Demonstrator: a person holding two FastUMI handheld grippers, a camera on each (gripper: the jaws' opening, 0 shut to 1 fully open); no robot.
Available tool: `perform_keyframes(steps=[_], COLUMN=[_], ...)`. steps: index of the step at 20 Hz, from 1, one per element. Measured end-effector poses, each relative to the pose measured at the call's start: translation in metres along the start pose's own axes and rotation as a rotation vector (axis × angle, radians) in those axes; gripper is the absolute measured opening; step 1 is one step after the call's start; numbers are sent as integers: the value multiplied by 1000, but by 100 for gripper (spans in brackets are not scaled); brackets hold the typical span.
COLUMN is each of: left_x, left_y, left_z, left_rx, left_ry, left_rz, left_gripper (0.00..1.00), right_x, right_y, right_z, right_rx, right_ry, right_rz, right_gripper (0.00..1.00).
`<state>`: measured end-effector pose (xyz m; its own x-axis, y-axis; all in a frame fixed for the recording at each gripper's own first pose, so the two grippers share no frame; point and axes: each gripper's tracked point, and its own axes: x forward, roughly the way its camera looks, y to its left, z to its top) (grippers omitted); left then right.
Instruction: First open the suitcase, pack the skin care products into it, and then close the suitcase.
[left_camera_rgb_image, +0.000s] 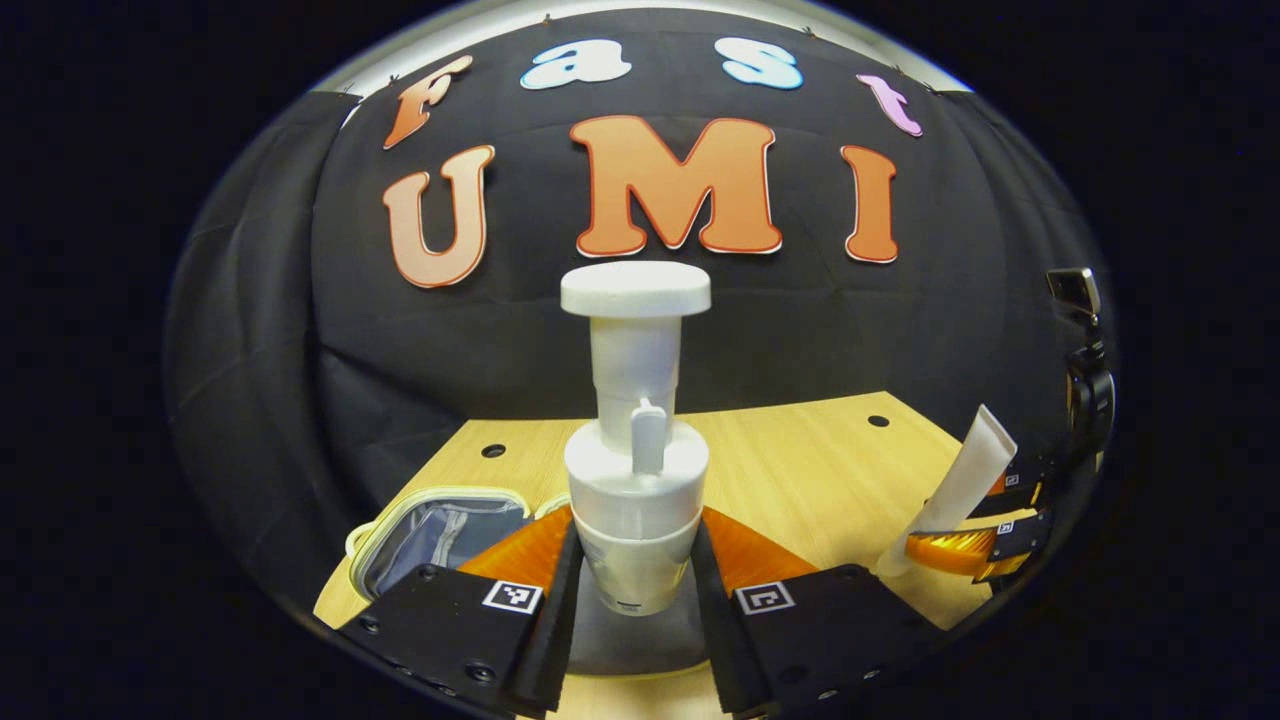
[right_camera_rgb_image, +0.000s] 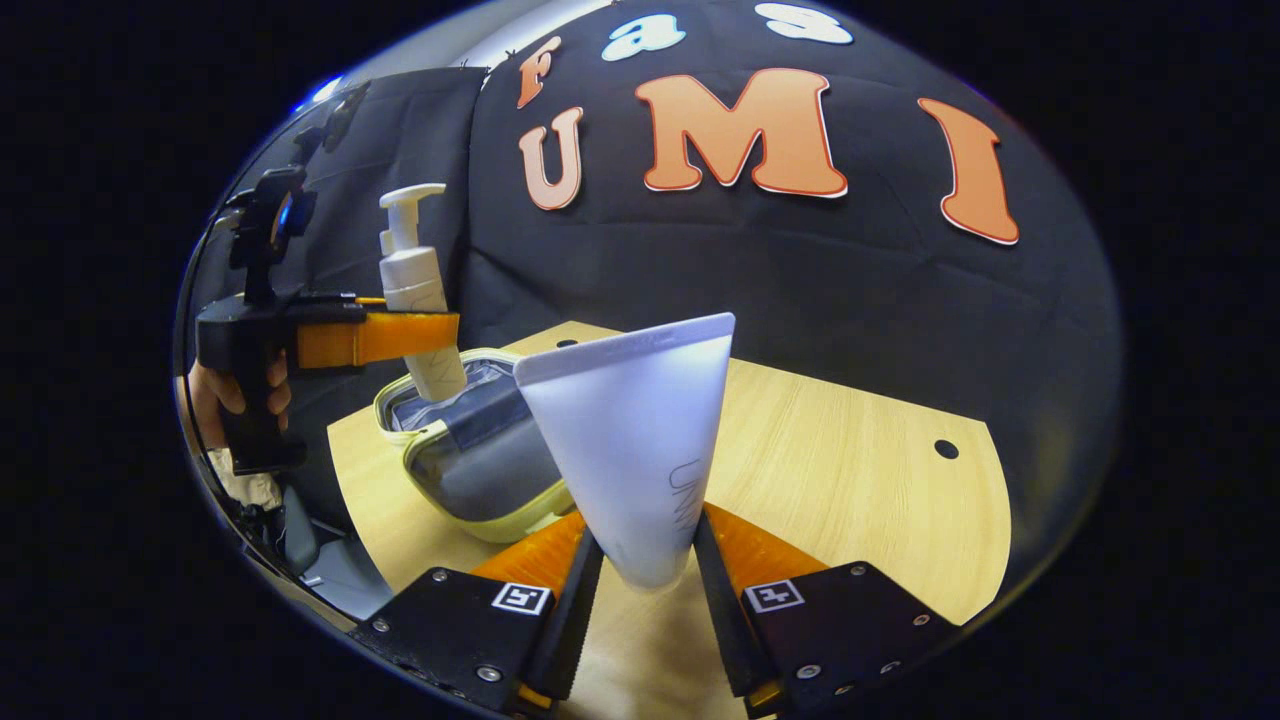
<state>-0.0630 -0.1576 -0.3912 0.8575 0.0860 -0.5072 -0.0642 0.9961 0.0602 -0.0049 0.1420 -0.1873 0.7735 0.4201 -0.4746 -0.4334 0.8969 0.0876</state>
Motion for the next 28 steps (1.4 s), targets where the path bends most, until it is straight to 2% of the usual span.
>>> perform_keyframes(steps=[3, 7, 15, 18, 23, 28], left_x=[10, 25, 67, 78, 86, 106], left_y=[24, 44, 48, 45, 39, 35], left_z=[-22, -49, -126, -152, -180, -184], left_rx=[-11, -15, -28, -54, -53, -36], left_ry=[70, 142, 359, 453, 559, 609], left_rz=[-10, -63, -235, -268, -277, -236], left_gripper=[56, 56, 56, 56, 56, 56], right_x=[8, 17, 42, 48, 55, 71], right_y=[22, 44, 80, 91, 96, 89], right_z=[6, 15, 25, 23, 21, 24], right_rx=[-2, -11, 48, 78, 92, 119], right_ry=[6, 4, 28, 50, 79, 79], right_rz=[2, -20, -110, -114, -95, -64], right_gripper=[57, 57, 57, 57, 57, 57])
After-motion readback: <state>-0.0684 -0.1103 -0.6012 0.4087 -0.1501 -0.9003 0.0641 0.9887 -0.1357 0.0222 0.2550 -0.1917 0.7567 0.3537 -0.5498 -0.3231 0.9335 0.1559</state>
